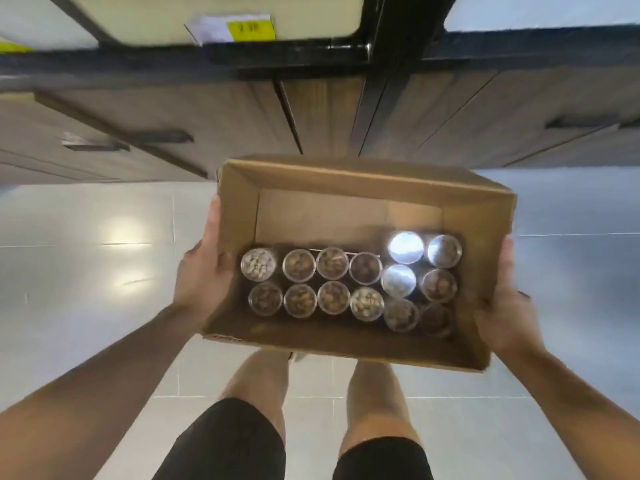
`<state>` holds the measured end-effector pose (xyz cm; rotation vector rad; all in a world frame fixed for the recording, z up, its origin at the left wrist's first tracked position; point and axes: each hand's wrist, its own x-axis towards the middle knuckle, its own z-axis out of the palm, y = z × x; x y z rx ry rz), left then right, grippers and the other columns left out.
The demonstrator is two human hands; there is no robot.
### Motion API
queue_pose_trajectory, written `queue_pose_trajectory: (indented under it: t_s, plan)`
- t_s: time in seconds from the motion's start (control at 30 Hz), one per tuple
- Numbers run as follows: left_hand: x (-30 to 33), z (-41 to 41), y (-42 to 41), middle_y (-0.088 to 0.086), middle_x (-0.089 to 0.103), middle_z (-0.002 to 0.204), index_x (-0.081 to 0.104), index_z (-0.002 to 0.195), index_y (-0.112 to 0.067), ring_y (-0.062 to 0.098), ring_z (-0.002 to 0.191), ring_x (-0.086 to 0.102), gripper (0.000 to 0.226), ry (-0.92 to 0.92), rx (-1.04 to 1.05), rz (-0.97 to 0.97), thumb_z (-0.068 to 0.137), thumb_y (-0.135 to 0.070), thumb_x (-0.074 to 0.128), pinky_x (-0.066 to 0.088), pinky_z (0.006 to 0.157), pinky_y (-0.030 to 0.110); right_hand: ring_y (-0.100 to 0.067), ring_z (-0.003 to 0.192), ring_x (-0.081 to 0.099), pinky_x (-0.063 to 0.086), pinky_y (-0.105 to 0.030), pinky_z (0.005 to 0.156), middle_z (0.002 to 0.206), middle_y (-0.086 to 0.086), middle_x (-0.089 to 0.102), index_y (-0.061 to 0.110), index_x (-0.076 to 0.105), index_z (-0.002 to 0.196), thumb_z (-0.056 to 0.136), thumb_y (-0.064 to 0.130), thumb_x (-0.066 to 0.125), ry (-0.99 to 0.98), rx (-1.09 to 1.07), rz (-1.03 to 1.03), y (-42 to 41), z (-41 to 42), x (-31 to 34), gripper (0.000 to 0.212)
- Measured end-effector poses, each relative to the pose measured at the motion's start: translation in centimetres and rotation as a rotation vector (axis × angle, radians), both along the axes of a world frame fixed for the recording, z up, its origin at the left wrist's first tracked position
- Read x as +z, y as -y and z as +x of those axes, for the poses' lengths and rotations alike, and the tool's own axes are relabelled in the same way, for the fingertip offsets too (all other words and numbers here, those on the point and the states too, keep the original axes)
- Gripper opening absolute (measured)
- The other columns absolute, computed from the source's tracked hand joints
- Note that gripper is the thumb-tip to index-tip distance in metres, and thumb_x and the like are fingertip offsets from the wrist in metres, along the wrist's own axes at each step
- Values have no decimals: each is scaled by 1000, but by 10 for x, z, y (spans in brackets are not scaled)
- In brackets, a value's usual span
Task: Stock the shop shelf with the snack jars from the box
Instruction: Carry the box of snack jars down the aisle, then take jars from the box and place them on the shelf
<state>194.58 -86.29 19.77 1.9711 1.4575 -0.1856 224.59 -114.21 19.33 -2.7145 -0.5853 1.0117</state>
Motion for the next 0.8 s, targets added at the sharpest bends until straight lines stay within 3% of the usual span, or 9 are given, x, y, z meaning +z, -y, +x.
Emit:
queue_pose_trajectory:
  t_s: [0.13, 0.23, 0.37, 0.47, 0.6, 0.7, 0.8]
  plan:
    - [-71, 10, 24, 11, 59, 137, -9, 158, -46, 29, 105, 61, 82, -38, 67, 10, 105, -19, 47, 53, 94, 50, -51, 98, 61, 48, -51, 88, 113, -32, 63, 47, -16, 156, 96, 8, 55, -23, 14, -39, -9, 25, -64, 101]
    - [-116, 17, 40, 11, 61, 134, -8, 158, -47, 34, 105, 62, 82, -25, 84, 38, 103, -20, 47, 53, 90, 52, -50, 98, 61, 49, -57, 89, 113, -30, 63, 49, -18, 154, 97, 8, 51, -27, 37, -63, -8, 39, -111, 99]
    - [-175, 30, 49, 6, 52, 147, -9, 157, -48, 35, 117, 59, 81, -59, 121, 47, 105, -22, 47, 53, 94, 54, -35, 79, 52, 49, -53, 82, 94, -16, 53, 51, -21, 152, 97, 7, 50, -28, 62, -79, -9, 50, -169, 100]
    - [-218, 33, 48, 6, 46, 152, -10, 158, -45, 35, 120, 56, 82, -87, 132, 46, 105, -21, 48, 53, 95, 51, -33, 77, 49, 48, -50, 78, 92, -14, 51, 48, -21, 154, 96, 5, 49, -24, 76, -93, -13, 52, -209, 100]
    - [-272, 26, 38, 5, 47, 151, -9, 158, -44, 35, 118, 57, 84, -109, 116, 47, 105, -16, 49, 53, 95, 51, -35, 83, 50, 49, -55, 86, 105, -23, 58, 47, -20, 154, 96, 5, 49, -20, 65, -111, -21, 46, -257, 100]
    - [-308, 20, 30, 6, 51, 148, -10, 158, -45, 37, 115, 59, 87, -131, 124, 57, 104, -10, 48, 53, 93, 52, -49, 99, 58, 48, -60, 91, 123, -31, 59, 46, -20, 155, 97, 5, 49, -19, 69, -113, -30, 40, -288, 98]
    - [-336, 14, 25, 8, 55, 143, -9, 159, -43, 35, 109, 61, 86, -133, 133, 70, 103, -8, 47, 54, 90, 50, -50, 101, 58, 48, -61, 92, 126, -30, 58, 45, -19, 155, 100, 8, 48, -17, 69, -96, -38, 33, -312, 95]
